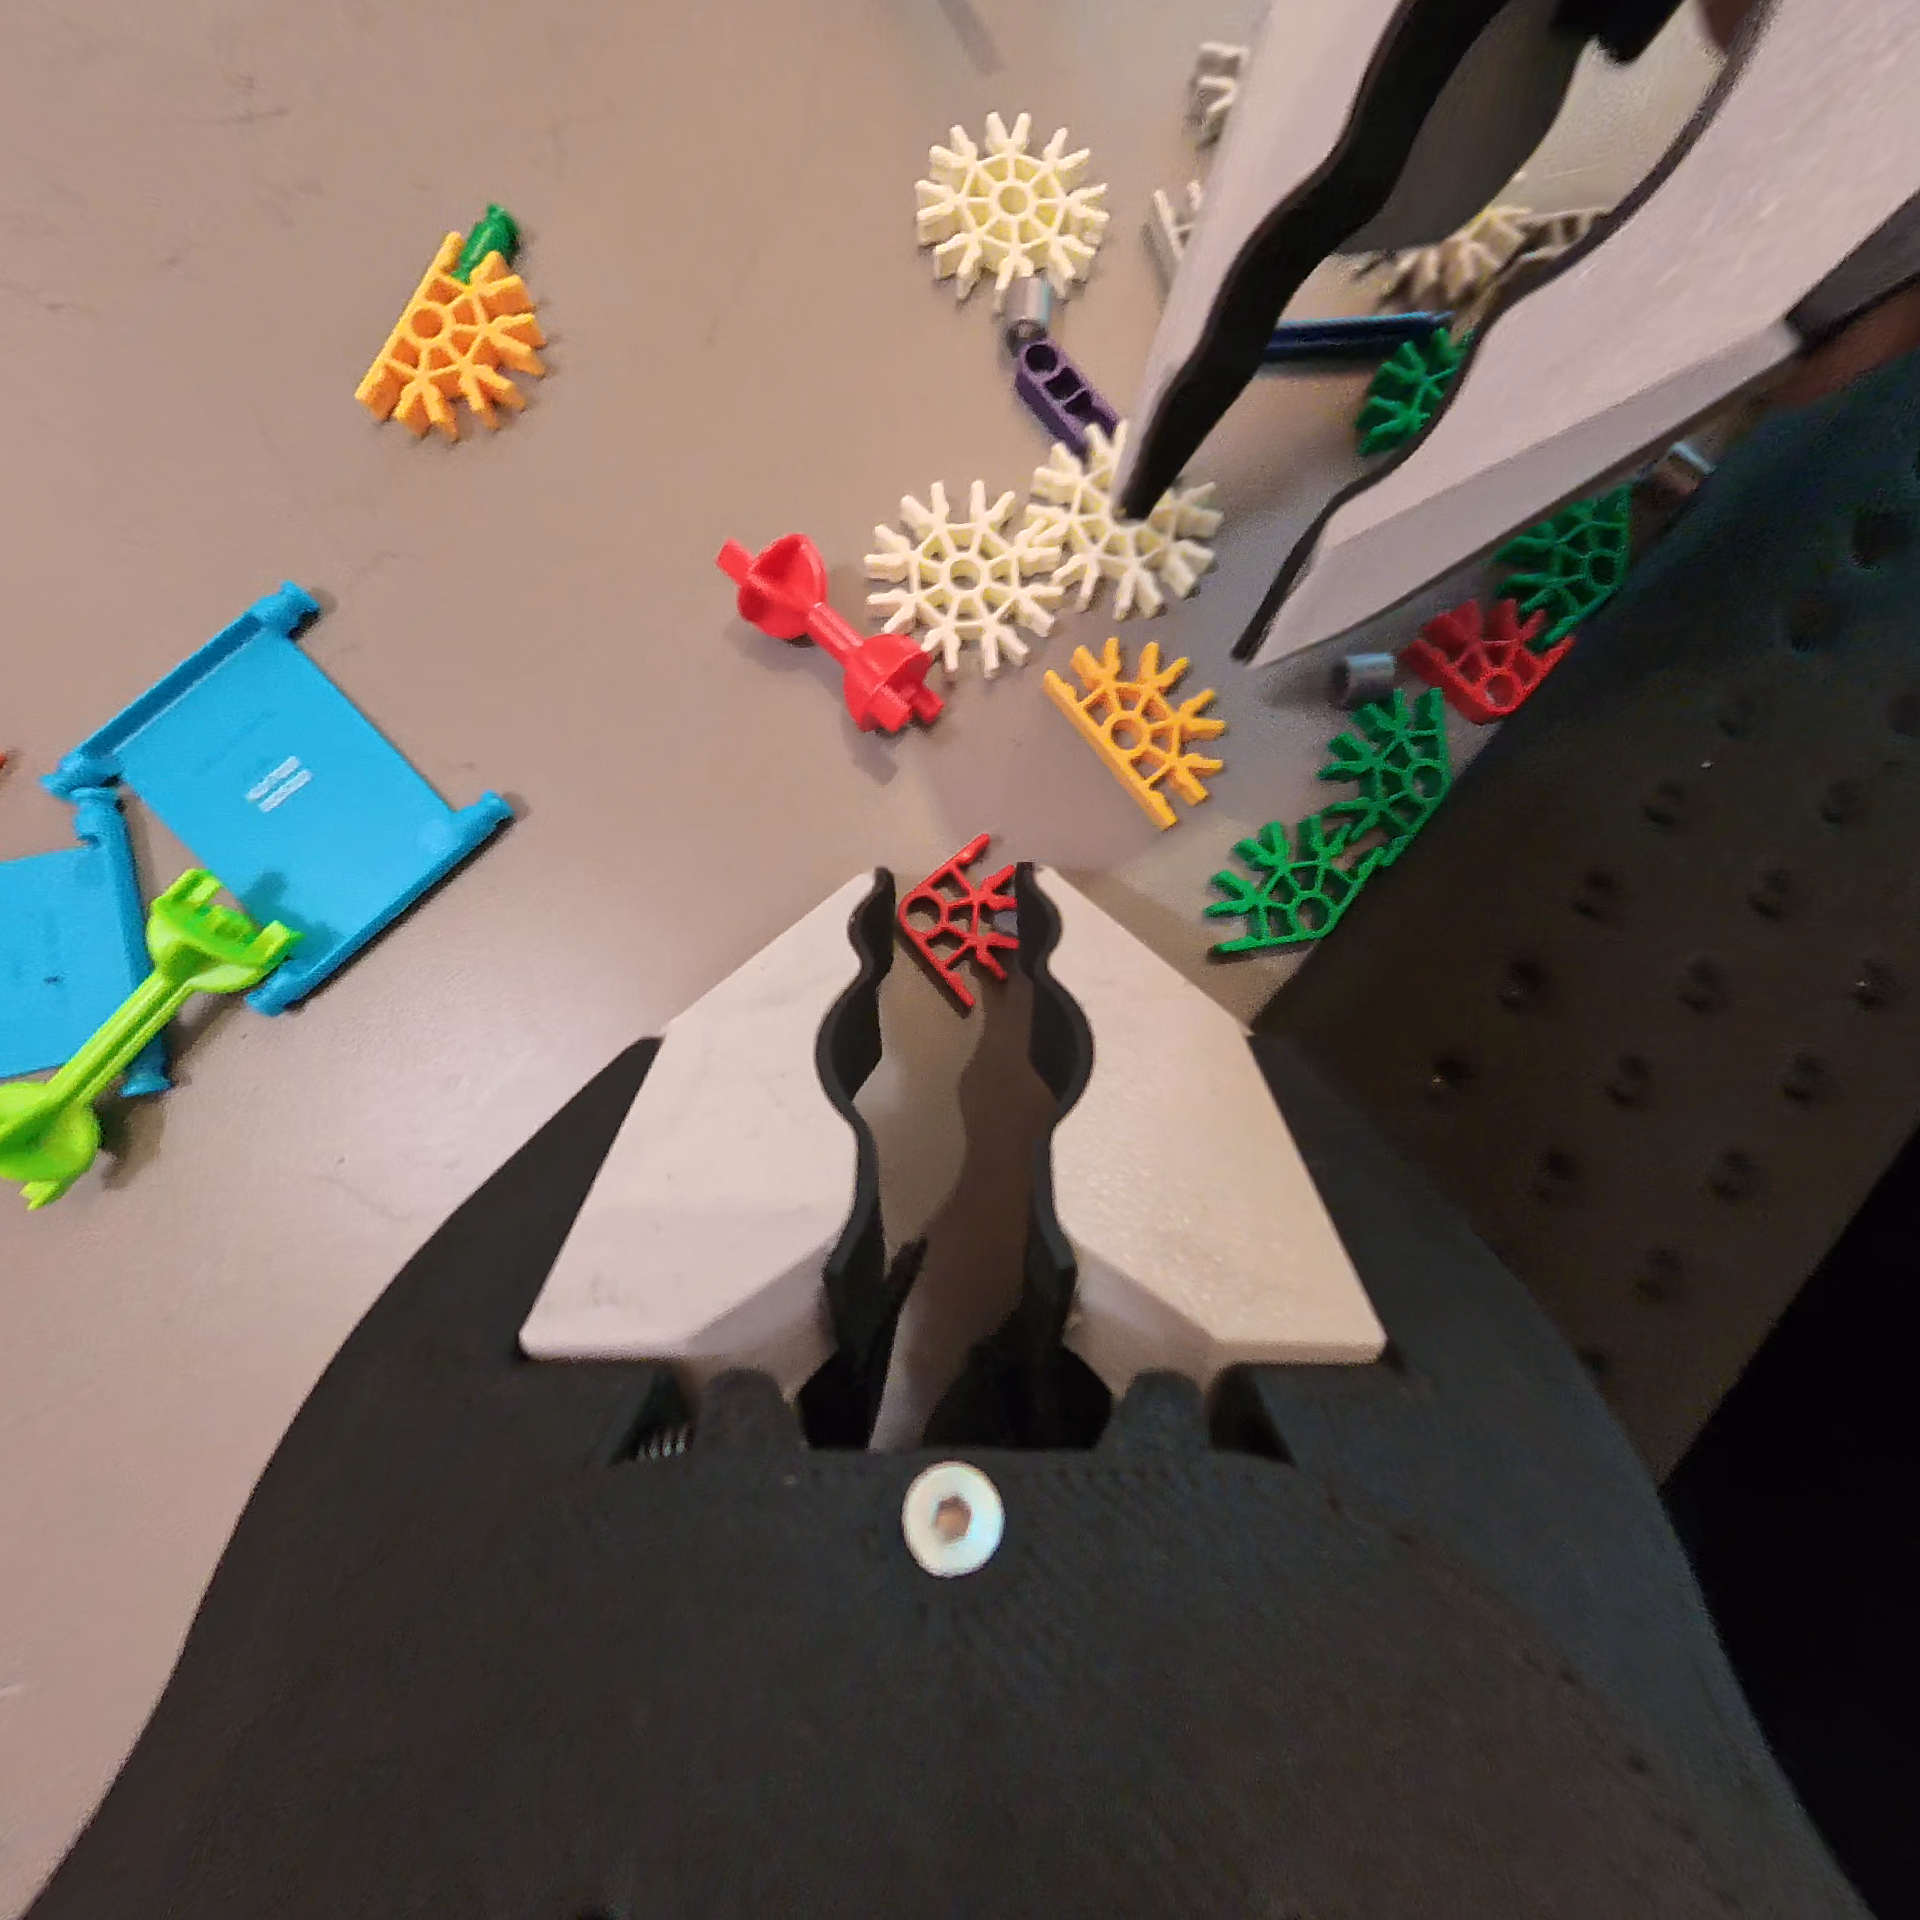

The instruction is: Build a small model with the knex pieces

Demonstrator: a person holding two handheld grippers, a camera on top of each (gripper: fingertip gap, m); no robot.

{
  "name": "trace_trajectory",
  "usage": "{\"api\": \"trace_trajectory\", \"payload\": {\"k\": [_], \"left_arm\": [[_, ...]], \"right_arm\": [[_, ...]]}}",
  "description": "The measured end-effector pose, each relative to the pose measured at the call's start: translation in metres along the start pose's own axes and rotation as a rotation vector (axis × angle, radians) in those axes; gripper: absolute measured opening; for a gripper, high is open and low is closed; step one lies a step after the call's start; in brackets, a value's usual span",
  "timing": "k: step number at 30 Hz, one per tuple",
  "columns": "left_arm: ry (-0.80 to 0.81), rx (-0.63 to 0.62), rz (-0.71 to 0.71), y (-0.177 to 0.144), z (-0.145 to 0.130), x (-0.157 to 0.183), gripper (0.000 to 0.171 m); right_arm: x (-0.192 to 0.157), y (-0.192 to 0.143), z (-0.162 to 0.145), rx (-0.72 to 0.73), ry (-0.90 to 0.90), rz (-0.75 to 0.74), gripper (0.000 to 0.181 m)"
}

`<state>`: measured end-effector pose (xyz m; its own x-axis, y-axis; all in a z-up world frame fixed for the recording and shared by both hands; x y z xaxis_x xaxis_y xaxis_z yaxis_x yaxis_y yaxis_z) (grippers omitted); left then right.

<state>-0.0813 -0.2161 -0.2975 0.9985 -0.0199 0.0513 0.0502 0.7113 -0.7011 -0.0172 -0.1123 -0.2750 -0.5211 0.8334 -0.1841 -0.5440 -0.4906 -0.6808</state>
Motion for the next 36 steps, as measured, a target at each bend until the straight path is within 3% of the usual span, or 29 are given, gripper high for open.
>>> {"api": "trace_trajectory", "payload": {"k": [11,19,23,29,36], "left_arm": [[-0.09,0.012,0.145,-0.024,-0.015,-0.023,0.03],[-0.171,0.087,0.14,-0.034,-0.019,-0.017,0.032],[-0.164,0.126,0.127,-0.043,-0.018,-0.01,0.032],[-0.15,0.135,0.13,-0.046,-0.022,-0.003,0.031],[-0.15,0.168,0.155,-0.054,-0.022,-0.008,0.031]], "right_arm": [[0.009,-0.005,0.011,-0.078,-0.265,0.17,0.033],[0.019,0.012,0.022,-0.256,-0.541,0.313,0.037],[0.001,0.016,0.021,-0.3,-0.687,0.452,0.032],[-0.002,0.035,0.014,-0.419,-0.922,0.499,0.038],[-0.003,0.037,0.014,-0.414,-0.923,0.559,0.027]]}}
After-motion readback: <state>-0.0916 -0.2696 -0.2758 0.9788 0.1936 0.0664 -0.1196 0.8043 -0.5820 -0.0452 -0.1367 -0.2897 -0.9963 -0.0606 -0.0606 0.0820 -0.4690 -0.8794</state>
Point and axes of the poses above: each gripper's, where its closed fingertips meet, y out along the fingers, z out of its top, x = y × z across the jaws, the point moved 6 cm from there along -y, back along the fingers, and after that the axes turned 8 degrees about x, right-handed, at the moved point
